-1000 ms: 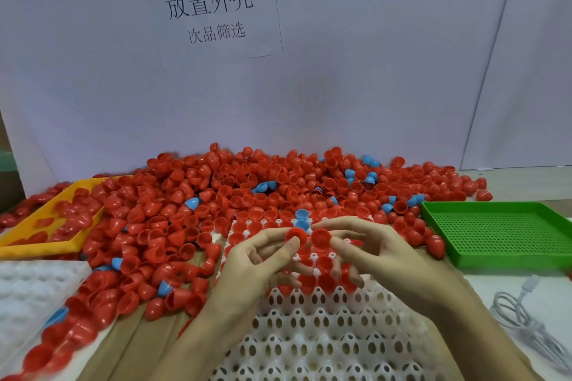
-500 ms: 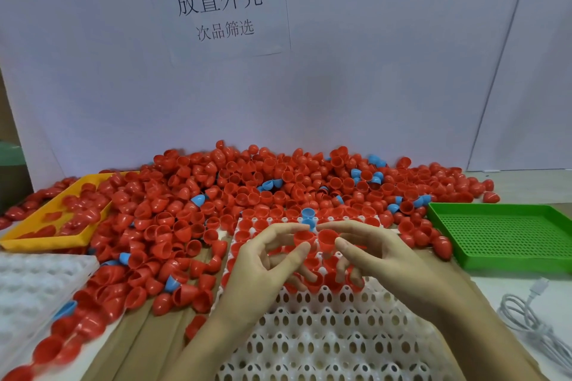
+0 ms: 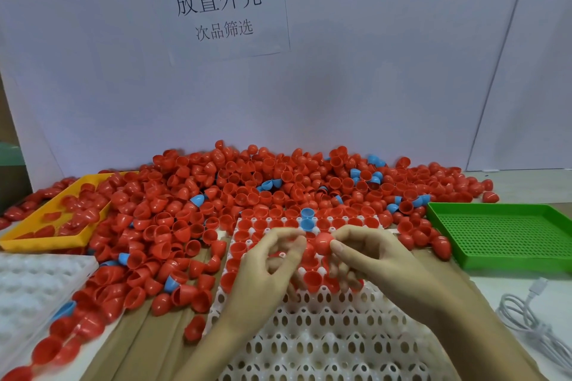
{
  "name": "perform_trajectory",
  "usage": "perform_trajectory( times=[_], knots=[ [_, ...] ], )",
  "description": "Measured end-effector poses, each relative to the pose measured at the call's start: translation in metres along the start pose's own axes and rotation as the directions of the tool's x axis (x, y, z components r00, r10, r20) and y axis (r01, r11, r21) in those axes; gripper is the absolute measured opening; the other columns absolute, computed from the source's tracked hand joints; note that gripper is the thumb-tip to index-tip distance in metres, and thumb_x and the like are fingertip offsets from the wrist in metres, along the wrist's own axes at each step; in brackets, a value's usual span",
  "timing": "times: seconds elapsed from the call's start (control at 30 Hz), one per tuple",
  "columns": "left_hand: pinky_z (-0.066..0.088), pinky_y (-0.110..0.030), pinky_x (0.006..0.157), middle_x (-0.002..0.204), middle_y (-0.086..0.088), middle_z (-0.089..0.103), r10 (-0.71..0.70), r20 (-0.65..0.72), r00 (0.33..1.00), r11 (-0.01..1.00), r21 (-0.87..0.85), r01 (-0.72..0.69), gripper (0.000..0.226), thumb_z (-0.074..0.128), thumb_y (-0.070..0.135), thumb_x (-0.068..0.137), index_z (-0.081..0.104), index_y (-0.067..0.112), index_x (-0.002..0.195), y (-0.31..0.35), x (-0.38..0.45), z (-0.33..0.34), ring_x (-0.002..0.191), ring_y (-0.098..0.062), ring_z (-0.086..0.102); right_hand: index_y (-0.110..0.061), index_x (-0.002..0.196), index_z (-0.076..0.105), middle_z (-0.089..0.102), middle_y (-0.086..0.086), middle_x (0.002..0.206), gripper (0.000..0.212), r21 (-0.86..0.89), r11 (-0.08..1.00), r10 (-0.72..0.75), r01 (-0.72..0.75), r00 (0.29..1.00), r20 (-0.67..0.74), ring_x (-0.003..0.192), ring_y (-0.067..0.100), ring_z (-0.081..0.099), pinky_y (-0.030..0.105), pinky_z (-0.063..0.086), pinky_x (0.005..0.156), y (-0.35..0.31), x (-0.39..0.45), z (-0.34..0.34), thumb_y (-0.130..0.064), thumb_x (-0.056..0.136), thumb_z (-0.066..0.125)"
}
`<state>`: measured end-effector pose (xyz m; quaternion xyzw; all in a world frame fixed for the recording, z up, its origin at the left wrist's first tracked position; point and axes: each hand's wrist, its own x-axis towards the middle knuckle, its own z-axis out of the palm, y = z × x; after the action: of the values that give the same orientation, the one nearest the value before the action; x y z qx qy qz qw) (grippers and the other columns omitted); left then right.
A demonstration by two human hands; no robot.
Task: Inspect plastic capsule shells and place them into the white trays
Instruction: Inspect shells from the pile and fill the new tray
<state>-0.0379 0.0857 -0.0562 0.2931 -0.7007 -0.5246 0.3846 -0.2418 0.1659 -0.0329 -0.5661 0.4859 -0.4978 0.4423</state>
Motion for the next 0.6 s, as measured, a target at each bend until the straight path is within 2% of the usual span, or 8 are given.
perform_trajectory(
  times=[0.03,0.1,0.17,0.27,0.33,0.43,0.53,0.6],
  knots=[
    [0.063,-0.030,0.071,0.111,0.008,0.074,0.040,0.021,0.999,0.999,0.016,-0.040,0.023,0.069,0.046,0.098,0.069,0.039,0.120,-0.001,0.000,0.001,0.083,-0.022,0.078,-0.018,0.102,0.076,0.074,0.007,0.084,0.017,0.009,1.000,-0.004,0.004,1.000,-0.008,0.069,0.018,0.067,0.023,0.052,0.062,0.001,0.000,0.000,-0.032,0.103,0.065],
    [0.063,-0.031,0.083,0.115,0.011,0.072,0.110,0.062,0.992,0.991,0.069,-0.114,0.030,0.075,0.032,0.096,0.067,0.037,0.125,-0.001,-0.001,0.001,0.098,-0.021,0.077,-0.016,0.104,0.077,0.073,0.009,0.082,0.022,0.027,1.000,-0.008,0.008,1.000,-0.014,0.067,0.017,0.066,0.022,0.051,0.060,0.002,0.002,0.001,-0.034,0.103,0.065],
    [0.062,-0.030,0.080,0.112,0.004,0.076,0.116,0.082,0.990,0.991,0.054,-0.120,0.025,0.071,0.027,0.100,0.068,0.030,0.124,0.000,-0.002,0.002,0.092,-0.024,0.078,-0.015,0.106,0.077,0.068,0.009,0.079,0.024,0.060,0.998,-0.005,0.006,1.000,-0.017,0.064,0.016,0.063,0.022,0.049,0.060,0.003,0.002,0.002,-0.035,0.104,0.064],
    [0.060,-0.029,0.070,0.107,-0.012,0.079,-0.039,0.118,0.992,0.990,-0.128,0.054,0.037,0.057,0.037,0.105,0.060,0.019,0.137,0.006,-0.002,0.003,0.079,-0.031,0.077,-0.019,0.115,0.077,0.055,0.011,0.075,0.023,0.078,0.997,-0.022,0.026,0.998,-0.057,0.066,0.014,0.061,0.026,0.050,0.064,0.003,0.003,0.004,-0.032,0.104,0.061],
    [0.059,-0.027,0.067,0.111,-0.015,0.078,-0.099,0.162,0.982,0.969,-0.209,0.132,0.041,0.050,0.040,0.107,0.058,0.017,0.139,0.007,-0.001,0.002,0.079,-0.031,0.076,-0.025,0.119,0.077,0.056,0.011,0.075,0.021,-0.011,0.998,-0.060,0.059,0.995,-0.080,0.073,0.017,0.065,0.025,0.051,0.066,0.002,0.002,0.006,-0.029,0.101,0.065],
    [0.058,-0.024,0.064,0.105,-0.016,0.079,-0.098,0.184,0.978,0.953,-0.266,0.145,0.039,0.047,0.040,0.107,0.060,0.020,0.139,0.009,-0.002,0.004,0.076,-0.027,0.076,-0.028,0.114,0.077,0.062,0.012,0.079,0.018,-0.199,0.970,-0.163,0.137,0.979,-0.120,0.073,0.013,0.069,0.020,0.058,0.074,0.003,0.002,0.009,-0.023,0.097,0.074],
    [0.061,-0.028,0.071,0.094,-0.020,0.079,-0.116,0.201,0.973,0.950,-0.265,0.168,0.039,0.054,0.041,0.104,0.058,0.025,0.140,0.009,-0.003,0.005,0.077,-0.032,0.077,-0.035,0.106,0.077,0.068,-0.010,0.085,0.017,-0.375,0.913,-0.234,0.163,0.960,-0.152,0.069,0.005,0.059,0.016,0.050,0.067,0.006,0.002,0.011,-0.027,0.092,0.081],
    [0.061,-0.029,0.074,0.095,-0.021,0.079,-0.119,0.215,0.969,0.950,-0.261,0.174,0.040,0.055,0.040,0.104,0.055,0.025,0.142,0.009,-0.004,0.005,0.080,-0.033,0.078,-0.037,0.103,0.076,0.070,-0.012,0.091,0.017,-0.448,0.876,-0.273,0.178,0.949,-0.157,0.075,0.009,0.062,0.021,0.051,0.066,0.009,0.003,0.010,-0.027,0.091,0.082]
  ],
)
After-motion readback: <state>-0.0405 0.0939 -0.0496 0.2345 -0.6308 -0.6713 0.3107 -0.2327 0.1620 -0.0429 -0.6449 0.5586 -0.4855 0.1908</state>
